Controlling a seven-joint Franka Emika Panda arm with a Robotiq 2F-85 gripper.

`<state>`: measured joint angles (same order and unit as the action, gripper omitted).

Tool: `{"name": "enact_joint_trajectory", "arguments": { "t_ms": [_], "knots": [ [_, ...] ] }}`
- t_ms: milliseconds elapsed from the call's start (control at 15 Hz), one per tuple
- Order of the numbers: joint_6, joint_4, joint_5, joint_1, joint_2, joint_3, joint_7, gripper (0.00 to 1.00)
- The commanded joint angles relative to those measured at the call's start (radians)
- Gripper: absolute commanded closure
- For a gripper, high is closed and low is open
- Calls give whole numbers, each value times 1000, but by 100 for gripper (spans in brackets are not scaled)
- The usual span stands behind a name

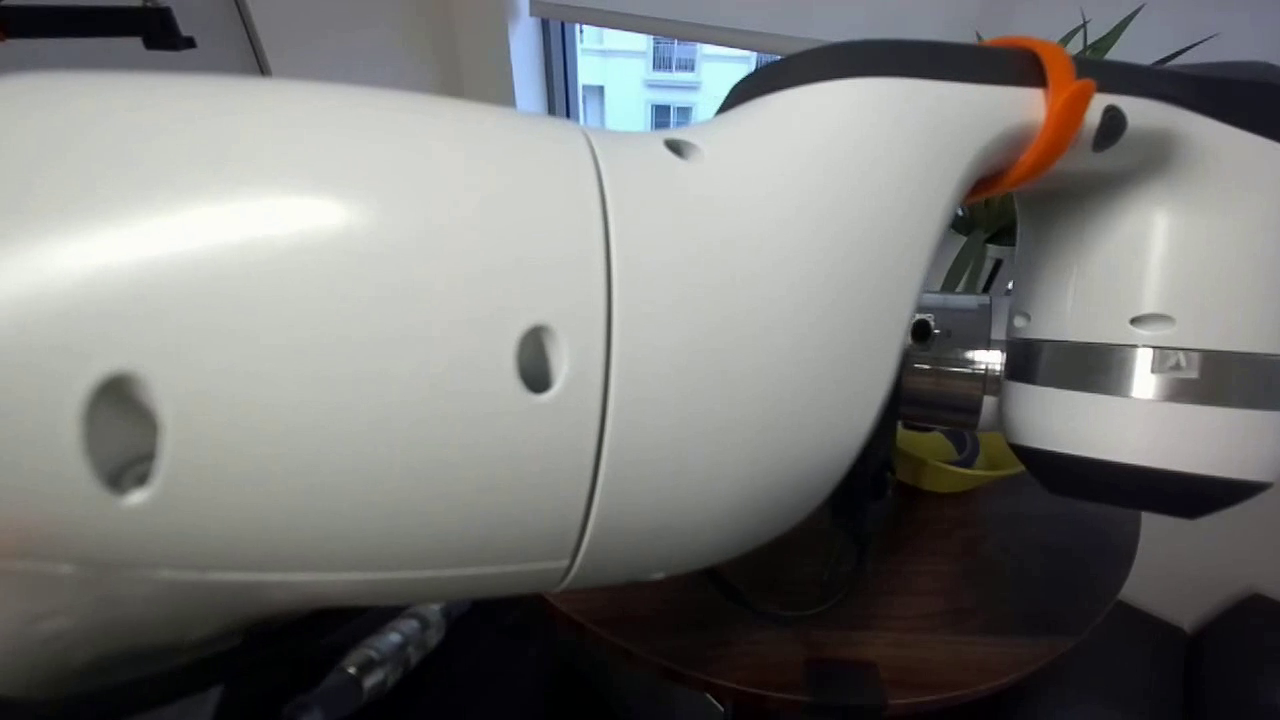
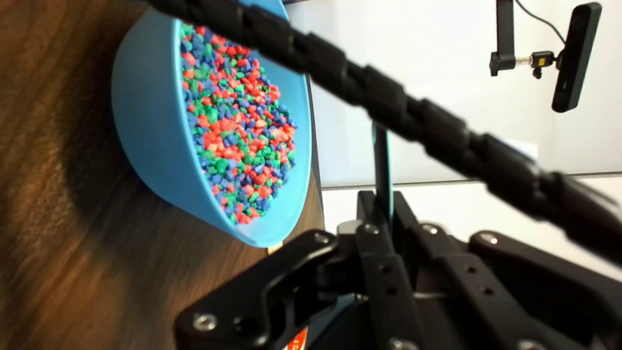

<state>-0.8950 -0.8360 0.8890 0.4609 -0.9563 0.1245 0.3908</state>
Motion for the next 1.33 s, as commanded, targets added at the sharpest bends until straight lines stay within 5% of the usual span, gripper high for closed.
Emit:
{"name": "enact_joint_trajectory", "arguments": {
  "t_ms": [0, 1267],
  "knots": [
    [-54, 18, 64, 40, -13, 4, -49, 98],
    [-436, 51, 181, 70, -50, 5, -252, 98]
  ]
}}
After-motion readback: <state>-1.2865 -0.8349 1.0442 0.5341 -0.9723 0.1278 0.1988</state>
